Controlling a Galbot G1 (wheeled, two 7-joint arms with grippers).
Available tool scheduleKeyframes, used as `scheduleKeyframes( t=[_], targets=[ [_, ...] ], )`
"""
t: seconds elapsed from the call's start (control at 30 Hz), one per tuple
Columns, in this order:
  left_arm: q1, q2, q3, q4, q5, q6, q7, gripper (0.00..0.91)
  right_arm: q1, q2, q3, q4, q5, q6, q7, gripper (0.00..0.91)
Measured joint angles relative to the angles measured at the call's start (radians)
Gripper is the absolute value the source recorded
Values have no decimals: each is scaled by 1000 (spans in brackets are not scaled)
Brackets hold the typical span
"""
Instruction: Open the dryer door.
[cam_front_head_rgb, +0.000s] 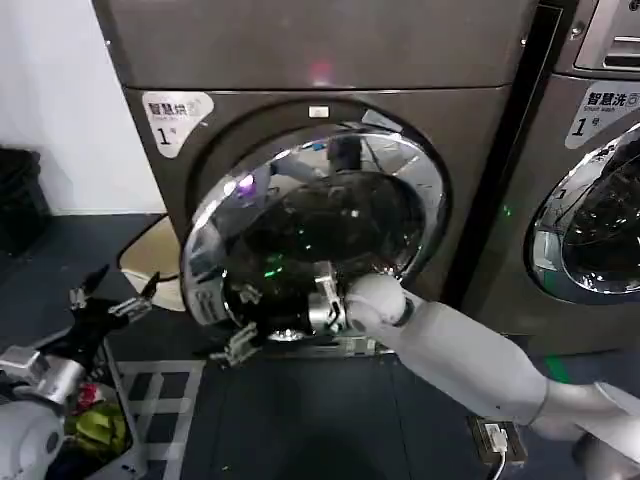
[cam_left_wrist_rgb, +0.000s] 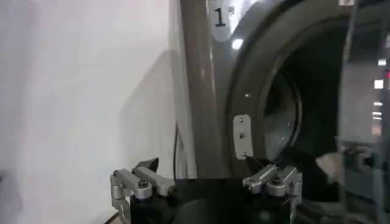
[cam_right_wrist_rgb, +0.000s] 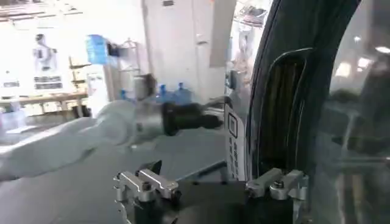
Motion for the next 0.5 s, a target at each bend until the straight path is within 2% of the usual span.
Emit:
scheduleKeyframes(
  t=[0.37, 0.5],
  targets=[
    [11, 62, 76, 4, -38, -18, 2, 907, -7, -117, -48, 59, -9, 111, -153, 907],
    [18, 79, 100, -3, -35, -38, 9, 907, -24, -158, -52, 78, -13, 132, -214, 907]
  ],
)
